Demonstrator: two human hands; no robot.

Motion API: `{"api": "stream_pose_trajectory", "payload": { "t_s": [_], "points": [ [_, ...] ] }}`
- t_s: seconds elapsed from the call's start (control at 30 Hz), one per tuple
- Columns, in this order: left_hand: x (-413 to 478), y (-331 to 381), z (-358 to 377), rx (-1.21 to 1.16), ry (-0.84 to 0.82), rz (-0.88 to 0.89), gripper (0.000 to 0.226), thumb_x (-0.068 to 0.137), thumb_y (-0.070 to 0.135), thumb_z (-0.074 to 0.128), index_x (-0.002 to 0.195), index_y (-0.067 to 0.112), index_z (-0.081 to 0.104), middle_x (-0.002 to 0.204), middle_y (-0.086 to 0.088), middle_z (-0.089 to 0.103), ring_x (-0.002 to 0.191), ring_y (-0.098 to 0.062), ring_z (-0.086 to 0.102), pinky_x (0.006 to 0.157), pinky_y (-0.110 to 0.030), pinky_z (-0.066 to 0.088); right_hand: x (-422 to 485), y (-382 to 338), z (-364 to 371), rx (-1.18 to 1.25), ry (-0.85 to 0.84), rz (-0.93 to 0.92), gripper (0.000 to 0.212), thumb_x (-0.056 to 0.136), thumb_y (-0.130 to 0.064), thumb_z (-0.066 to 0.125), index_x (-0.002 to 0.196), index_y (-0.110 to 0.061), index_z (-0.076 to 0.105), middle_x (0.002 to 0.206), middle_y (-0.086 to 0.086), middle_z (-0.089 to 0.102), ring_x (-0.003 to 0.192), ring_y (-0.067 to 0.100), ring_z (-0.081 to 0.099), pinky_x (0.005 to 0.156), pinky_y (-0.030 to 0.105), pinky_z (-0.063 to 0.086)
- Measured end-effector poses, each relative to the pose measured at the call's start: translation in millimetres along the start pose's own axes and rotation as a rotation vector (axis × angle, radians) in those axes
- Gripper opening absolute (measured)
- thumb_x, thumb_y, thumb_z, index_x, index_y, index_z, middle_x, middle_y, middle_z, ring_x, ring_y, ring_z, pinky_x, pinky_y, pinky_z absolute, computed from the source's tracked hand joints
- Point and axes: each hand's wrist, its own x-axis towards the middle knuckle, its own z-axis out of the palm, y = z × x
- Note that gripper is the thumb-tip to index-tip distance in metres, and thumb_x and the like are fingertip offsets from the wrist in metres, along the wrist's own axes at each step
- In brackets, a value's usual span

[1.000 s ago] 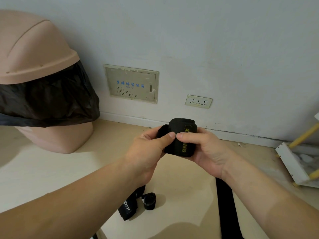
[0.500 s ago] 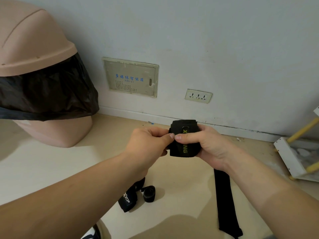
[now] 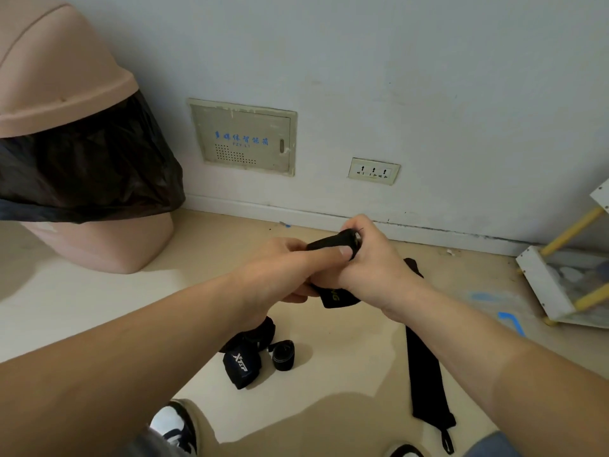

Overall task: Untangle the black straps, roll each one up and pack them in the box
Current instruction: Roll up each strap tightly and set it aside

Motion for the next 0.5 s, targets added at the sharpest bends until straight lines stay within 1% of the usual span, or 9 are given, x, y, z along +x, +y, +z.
{"api": "stream_pose_trajectory", "payload": {
  "t_s": [0.07,0.13,0.17,0.23,0.3,0.37,0.43,0.47,0.5],
  "points": [
    [0,2,4,0.029,0.018,-0.007,0.064,0.068,0.061,0.09,0.112,0.019,0.073,0.093,-0.002,0.083,0.09,-0.018,0.08,0.097,-0.041,0.061,-5,2,4,-0.12,0.028,-0.078,0.059,0.074,-0.018,0.091,0.11,-0.023,0.044,0.09,-0.001,0.063,0.071,0.018,0.056,0.062,0.03,0.058],
    [-2,1,8,0.045,0.049,-0.017,0.06,0.071,0.055,0.093,0.113,0.018,0.071,0.092,-0.003,0.083,0.091,-0.02,0.08,0.096,-0.041,0.062,-10,5,7,-0.189,0.058,-0.113,0.058,0.071,-0.03,0.089,0.104,-0.03,0.042,0.091,0.0,0.069,0.068,0.025,0.067,0.061,0.044,0.064],
    [-3,0,10,0.043,0.054,-0.021,0.06,0.071,0.054,0.093,0.114,0.019,0.069,0.092,-0.002,0.083,0.091,-0.019,0.08,0.096,-0.041,0.062,-14,6,6,-0.218,0.055,-0.12,0.06,0.068,-0.036,0.089,0.103,-0.032,0.04,0.092,0.0,0.07,0.071,0.028,0.07,0.061,0.048,0.064],
    [-4,-3,14,0.02,0.058,-0.024,0.068,0.066,0.054,0.097,0.118,0.021,0.068,0.095,-0.001,0.083,0.089,-0.016,0.08,0.094,-0.041,0.063,-17,5,1,-0.267,0.027,-0.135,0.069,0.062,-0.044,0.092,0.103,-0.035,0.038,0.097,-0.001,0.069,0.076,0.028,0.072,0.064,0.051,0.064],
    [-5,-7,20,-0.014,0.076,-0.021,0.071,0.065,0.052,0.098,0.12,0.019,0.067,0.097,-0.004,0.083,0.085,-0.016,0.08,0.09,-0.039,0.065,-20,2,-8,-0.278,-0.045,-0.124,0.077,0.062,-0.037,0.099,0.107,-0.033,0.037,0.103,-0.001,0.066,0.077,0.021,0.067,0.067,0.046,0.065],
    [-6,-11,23,-0.005,0.104,-0.017,0.063,0.068,0.045,0.098,0.117,0.017,0.069,0.095,-0.007,0.083,0.085,-0.022,0.081,0.088,-0.039,0.066,-23,4,-19,-0.277,-0.154,-0.064,0.084,0.064,-0.024,0.102,0.12,-0.028,0.039,0.114,-0.001,0.06,0.087,0.015,0.065,0.073,0.035,0.065],
    [-6,-14,23,0.075,0.116,-0.011,0.06,0.066,0.041,0.099,0.113,0.018,0.071,0.094,-0.006,0.083,0.091,-0.026,0.08,0.091,-0.043,0.065,-24,10,-31,-0.291,-0.244,0.004,0.095,0.066,-0.017,0.1,0.14,-0.031,0.042,0.131,0.001,0.055,0.109,0.017,0.065,0.093,0.037,0.062],
    [-5,-15,22,0.107,0.12,-0.013,0.059,0.066,0.039,0.1,0.113,0.018,0.071,0.094,-0.005,0.082,0.091,-0.025,0.08,0.09,-0.043,0.065,-25,13,-36,-0.299,-0.271,0.032,0.099,0.068,-0.015,0.098,0.148,-0.034,0.043,0.139,0.002,0.052,0.117,0.019,0.063,0.099,0.039,0.059],
    [-2,-16,20,0.127,0.125,-0.019,0.057,0.067,0.037,0.1,0.112,0.018,0.071,0.093,-0.004,0.082,0.088,-0.021,0.081,0.088,-0.042,0.066,-25,16,-40,-0.311,-0.288,0.053,0.099,0.072,-0.014,0.096,0.153,-0.036,0.043,0.142,0.003,0.051,0.12,0.019,0.062,0.101,0.039,0.057]
  ]
}}
